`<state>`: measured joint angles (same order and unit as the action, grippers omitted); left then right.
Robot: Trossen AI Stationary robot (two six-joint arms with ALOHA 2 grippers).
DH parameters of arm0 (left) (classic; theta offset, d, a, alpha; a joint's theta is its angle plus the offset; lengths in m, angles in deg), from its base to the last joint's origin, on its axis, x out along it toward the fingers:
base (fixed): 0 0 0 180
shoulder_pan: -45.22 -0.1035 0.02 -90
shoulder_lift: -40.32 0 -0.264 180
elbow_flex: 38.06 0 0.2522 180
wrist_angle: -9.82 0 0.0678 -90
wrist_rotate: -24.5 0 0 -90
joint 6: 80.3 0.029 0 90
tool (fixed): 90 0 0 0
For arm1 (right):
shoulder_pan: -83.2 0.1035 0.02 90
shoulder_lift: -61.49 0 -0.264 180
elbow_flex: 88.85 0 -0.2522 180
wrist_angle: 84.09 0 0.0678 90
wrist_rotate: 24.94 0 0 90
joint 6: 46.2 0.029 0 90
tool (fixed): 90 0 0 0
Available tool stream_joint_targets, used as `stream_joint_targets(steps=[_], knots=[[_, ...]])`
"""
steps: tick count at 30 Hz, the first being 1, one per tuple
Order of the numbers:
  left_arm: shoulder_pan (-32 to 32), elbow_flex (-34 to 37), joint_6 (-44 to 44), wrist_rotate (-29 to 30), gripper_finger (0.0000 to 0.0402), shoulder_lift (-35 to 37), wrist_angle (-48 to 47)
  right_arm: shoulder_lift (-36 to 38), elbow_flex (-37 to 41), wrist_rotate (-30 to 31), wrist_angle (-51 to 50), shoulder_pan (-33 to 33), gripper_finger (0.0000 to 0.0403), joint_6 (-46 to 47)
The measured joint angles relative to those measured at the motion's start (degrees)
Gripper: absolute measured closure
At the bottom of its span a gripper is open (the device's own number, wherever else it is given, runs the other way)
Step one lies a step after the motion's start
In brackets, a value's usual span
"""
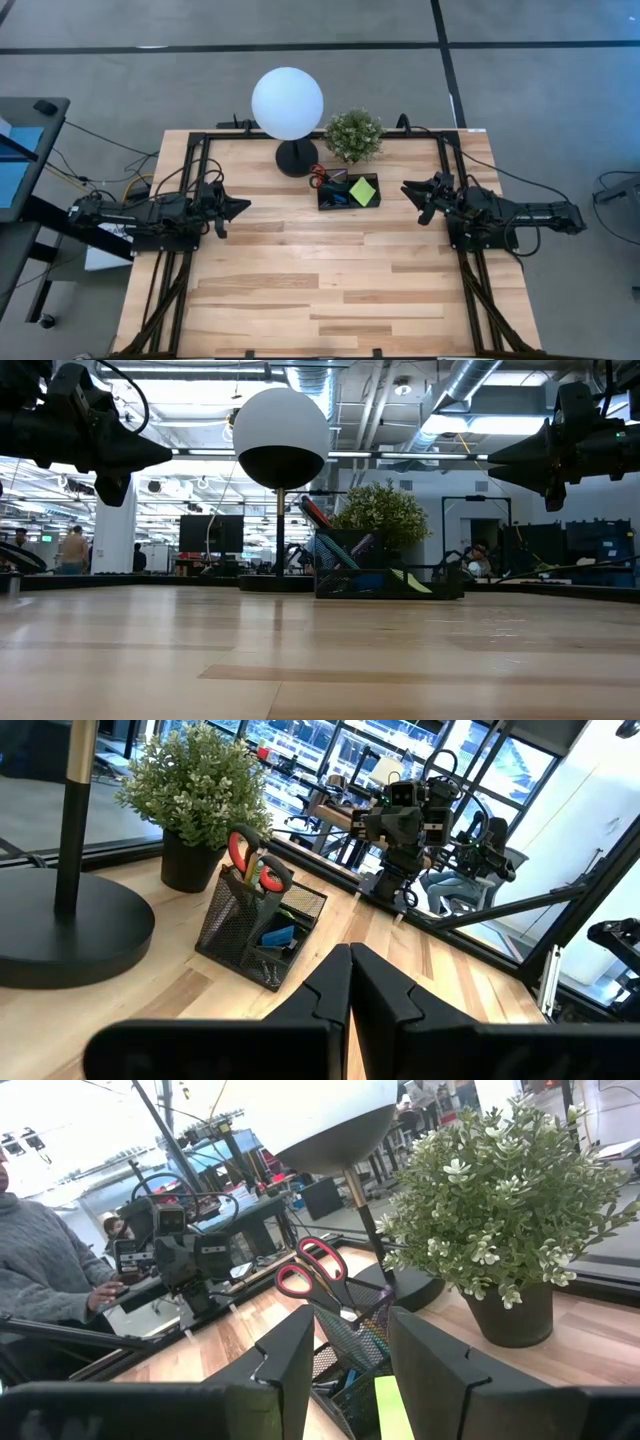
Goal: Pick and place office supplies into organizer
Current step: Return to Home Position
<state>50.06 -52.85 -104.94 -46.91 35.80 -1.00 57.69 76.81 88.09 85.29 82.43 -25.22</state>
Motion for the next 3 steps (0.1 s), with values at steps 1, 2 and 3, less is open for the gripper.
stream_joint_targets(steps=[1,2,3], knots=[[0.0,0.0,0.0,0.0,0.0402,0.0,0.0,0.0,0.0,0.0,0.0,0.0,0.028,0.0],[0.0,0.0,0.0,0.0,0.0402,0.0,0.0,0.0,0.0,0.0,0.0,0.0,0.028,0.0],[0.0,0.0,0.0,0.0,0.0401,0.0,0.0,0.0,0.0,0.0,0.0,0.0,0.028,0.0]])
